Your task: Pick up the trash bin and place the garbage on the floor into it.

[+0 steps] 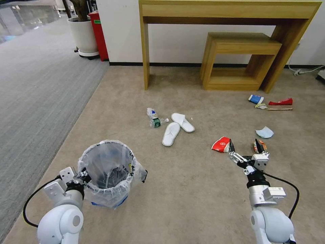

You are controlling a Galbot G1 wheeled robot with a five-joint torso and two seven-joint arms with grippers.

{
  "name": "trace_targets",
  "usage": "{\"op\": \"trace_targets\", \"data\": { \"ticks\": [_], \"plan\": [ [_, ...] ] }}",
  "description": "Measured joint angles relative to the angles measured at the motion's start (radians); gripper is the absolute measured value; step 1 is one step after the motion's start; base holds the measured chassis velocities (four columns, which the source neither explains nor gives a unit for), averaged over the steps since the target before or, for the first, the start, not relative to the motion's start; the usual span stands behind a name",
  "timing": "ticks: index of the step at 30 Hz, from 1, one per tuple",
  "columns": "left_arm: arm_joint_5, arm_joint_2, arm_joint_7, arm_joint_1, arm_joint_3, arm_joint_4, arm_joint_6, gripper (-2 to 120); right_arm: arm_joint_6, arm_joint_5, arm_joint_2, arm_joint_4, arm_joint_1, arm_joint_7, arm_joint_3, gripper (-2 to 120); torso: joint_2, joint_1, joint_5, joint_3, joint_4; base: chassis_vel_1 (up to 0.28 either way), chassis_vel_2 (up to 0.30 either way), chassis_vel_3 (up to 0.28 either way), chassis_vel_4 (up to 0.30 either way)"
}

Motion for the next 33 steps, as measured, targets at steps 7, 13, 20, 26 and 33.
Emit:
{"op": "trace_targets", "data": {
  "ticks": [7, 13, 20, 26, 33],
  "plan": [
    [0.000, 0.001, -0.002, -0.001, -0.001, 0.000, 0.000, 2, 0.000, 0.000, 0.000, -0.001, 0.001, 0.000, 0.000, 100, 0.000, 0.000, 0.0000, 0.000, 0.0000, -0.060, 0.059, 0.061, -0.053],
    [0.001, 0.000, -0.002, -0.001, 0.000, 0.000, -0.002, 2, 0.000, 0.000, -0.001, -0.001, 0.001, 0.000, 0.000, 100, 0.000, 0.000, 0.0000, 0.000, 0.0000, -0.063, 0.070, 0.063, -0.062],
    [0.002, -0.001, -0.002, 0.000, -0.001, -0.001, -0.002, 2, 0.000, 0.000, -0.001, -0.001, 0.000, -0.001, 0.000, 100, 0.000, 0.000, 0.0000, 0.000, 0.0000, -0.057, 0.071, 0.051, -0.066],
    [0.002, -0.002, -0.002, 0.004, -0.001, -0.008, -0.003, 2, 0.002, 0.006, 0.000, 0.002, -0.001, 0.001, -0.003, 100, 0.000, 0.000, 0.0000, 0.000, 0.0001, -0.065, 0.065, 0.066, -0.061],
    [0.005, -0.005, -0.002, 0.007, -0.001, -0.013, -0.005, 2, 0.004, 0.029, -0.003, 0.014, -0.004, 0.011, -0.009, 100, 0.000, 0.000, 0.0001, 0.000, 0.0000, -0.038, 0.029, 0.039, -0.030]
  ]
}}
